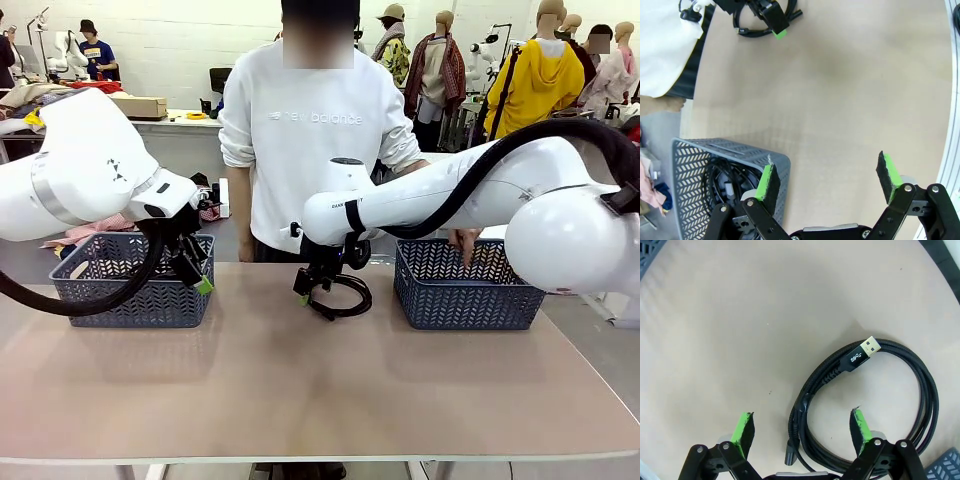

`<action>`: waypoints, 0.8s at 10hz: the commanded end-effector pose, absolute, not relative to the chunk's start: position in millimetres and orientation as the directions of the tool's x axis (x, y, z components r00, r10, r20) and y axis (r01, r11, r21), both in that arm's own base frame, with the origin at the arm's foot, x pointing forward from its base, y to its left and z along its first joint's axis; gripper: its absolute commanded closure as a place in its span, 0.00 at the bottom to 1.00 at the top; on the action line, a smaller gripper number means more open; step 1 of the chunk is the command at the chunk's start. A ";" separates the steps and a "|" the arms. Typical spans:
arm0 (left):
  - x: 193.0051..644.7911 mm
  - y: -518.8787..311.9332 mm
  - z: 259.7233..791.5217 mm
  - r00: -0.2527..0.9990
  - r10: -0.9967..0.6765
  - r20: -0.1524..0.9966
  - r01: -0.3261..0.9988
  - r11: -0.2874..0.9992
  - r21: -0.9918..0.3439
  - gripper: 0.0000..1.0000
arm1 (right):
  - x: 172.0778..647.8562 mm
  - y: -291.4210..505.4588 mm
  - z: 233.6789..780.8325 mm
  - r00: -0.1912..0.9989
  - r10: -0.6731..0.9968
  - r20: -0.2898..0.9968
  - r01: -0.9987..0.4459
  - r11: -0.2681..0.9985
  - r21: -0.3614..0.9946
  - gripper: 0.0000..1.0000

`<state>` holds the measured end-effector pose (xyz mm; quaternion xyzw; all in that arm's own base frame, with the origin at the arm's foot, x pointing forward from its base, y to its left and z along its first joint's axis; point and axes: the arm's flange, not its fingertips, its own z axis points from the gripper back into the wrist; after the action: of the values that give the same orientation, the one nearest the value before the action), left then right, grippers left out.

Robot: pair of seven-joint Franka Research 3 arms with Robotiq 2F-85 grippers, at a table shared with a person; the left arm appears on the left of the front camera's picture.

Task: Organize the cables according to human instructions.
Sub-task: Pick up a bundle of cables and place it in the basket indicated by the human.

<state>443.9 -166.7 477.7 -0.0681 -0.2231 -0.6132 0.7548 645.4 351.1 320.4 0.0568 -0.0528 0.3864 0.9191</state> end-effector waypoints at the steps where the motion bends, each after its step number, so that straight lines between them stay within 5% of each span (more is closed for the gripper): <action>1: 444.9 -164.7 480.1 0.152 -0.897 0.415 0.956 0.240 0.169 0.00 | 647.2 355.0 321.2 0.722 0.681 0.119 -0.688 0.725 0.033 0.00; 8: 444.9 -164.7 480.1 0.152 -0.897 0.415 0.956 0.240 0.169 0.00 | 642.7 359.7 306.9 0.727 0.678 0.108 -0.679 0.733 -0.028 0.00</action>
<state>443.9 -166.8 477.7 -0.0681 -0.2231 -0.6132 0.7547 641.0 358.5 305.4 0.0240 -0.0474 0.3815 0.9229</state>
